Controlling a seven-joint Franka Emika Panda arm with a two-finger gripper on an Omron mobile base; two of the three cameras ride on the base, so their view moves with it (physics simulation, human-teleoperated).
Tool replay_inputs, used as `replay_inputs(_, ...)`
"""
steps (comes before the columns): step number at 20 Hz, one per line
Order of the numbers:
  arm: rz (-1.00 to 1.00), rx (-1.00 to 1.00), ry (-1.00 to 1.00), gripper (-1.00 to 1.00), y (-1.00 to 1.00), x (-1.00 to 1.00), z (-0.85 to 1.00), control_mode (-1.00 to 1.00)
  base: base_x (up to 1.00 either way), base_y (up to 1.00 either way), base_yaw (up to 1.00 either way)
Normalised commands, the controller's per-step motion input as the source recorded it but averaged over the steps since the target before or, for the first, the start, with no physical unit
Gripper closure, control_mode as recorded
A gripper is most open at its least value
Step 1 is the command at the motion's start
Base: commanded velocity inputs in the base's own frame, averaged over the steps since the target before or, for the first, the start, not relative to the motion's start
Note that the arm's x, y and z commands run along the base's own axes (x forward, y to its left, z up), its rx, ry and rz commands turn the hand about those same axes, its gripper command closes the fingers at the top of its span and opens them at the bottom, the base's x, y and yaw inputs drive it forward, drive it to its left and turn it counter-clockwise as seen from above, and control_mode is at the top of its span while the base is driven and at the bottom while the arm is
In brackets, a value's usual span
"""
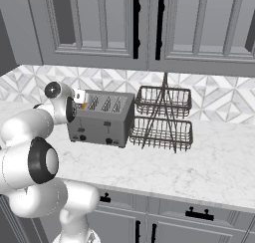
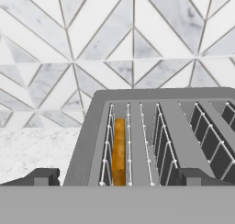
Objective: Start the toaster. Once the lever pops up, take the bread to the plate on the dining counter.
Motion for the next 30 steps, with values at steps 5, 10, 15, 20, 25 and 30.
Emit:
replay_inputs(5,0.0,0.0,0.0,-1.0,0.0,0.0,0.0,-1.0,0.0,0.0,0.0)
replay_inputs(10,0.0,0.0,0.0,-1.0,0.0,0.0,0.0,-1.0,0.0,0.0,0.0)
replay_inputs(15,0.0,0.0,0.0,-1.0,0.0,0.0,0.0,-1.0,0.0,0.0,0.0)
replay_inputs(20,0.0,0.0,0.0,-1.0,0.0,0.0,0.0,-1.0,0.0,0.0,0.0)
replay_inputs(25,0.0,0.0,0.0,-1.0,0.0,0.0,0.0,-1.0,0.0,0.0,0.0)
replay_inputs(30,0.0,0.0,0.0,-1.0,0.0,0.0,0.0,-1.0,0.0,0.0,0.0)
